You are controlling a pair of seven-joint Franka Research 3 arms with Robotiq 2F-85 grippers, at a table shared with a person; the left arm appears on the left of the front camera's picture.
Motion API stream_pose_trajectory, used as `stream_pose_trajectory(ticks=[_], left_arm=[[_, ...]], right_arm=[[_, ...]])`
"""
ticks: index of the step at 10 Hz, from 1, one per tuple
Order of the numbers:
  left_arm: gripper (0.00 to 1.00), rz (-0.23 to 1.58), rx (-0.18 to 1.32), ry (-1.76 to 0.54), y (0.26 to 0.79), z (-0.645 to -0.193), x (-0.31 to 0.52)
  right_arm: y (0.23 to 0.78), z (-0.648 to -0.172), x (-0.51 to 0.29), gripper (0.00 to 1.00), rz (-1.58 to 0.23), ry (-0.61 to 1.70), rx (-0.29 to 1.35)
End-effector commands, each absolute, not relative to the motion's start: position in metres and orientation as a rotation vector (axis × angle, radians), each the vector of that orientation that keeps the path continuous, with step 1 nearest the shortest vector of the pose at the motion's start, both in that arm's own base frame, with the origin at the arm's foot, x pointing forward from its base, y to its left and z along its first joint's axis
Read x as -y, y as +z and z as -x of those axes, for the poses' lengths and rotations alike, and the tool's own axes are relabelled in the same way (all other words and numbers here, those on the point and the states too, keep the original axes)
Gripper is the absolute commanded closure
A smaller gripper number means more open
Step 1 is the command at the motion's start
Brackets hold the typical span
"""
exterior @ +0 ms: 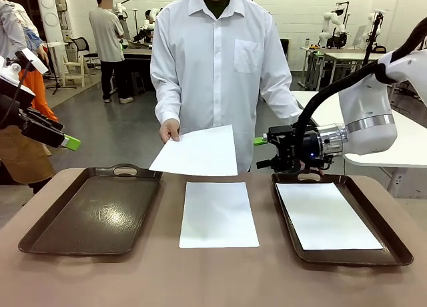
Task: Sort the A4 documents.
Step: Receive the A4 Paper.
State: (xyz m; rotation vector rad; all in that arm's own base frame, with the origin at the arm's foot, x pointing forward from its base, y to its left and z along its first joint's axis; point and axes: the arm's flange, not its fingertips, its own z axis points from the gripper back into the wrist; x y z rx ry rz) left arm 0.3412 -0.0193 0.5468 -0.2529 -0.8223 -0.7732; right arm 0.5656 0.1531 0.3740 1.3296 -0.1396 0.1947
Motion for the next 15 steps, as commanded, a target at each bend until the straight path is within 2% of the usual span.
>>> stream_pose_trajectory(ticks=[1,6,12,14,15], left_arm=[[0.00,0.256,0.824,-0.784,0.546,-0.342,0.018],[0.00,0.256,0.824,-0.784,0.546,-0.342,0.018],[0.00,0.256,0.824,-0.784,0.546,-0.342,0.018],[0.00,0.256,0.824,-0.784,0.546,-0.342,0.018],[0.00,0.256,0.824,-0.784,0.546,-0.342,0.018]], right_arm=[[0.375,-0.586,-0.170,0.00,-1.402,0.138,0.087],[0.372,-0.597,-0.199,0.00,-1.464,0.133,0.007],[0.372,-0.585,-0.211,0.00,-1.480,0.144,-0.084],[0.372,-0.583,-0.209,0.00,-1.478,0.138,-0.104],[0.371,-0.581,-0.208,0.00,-1.474,0.161,-0.065]])
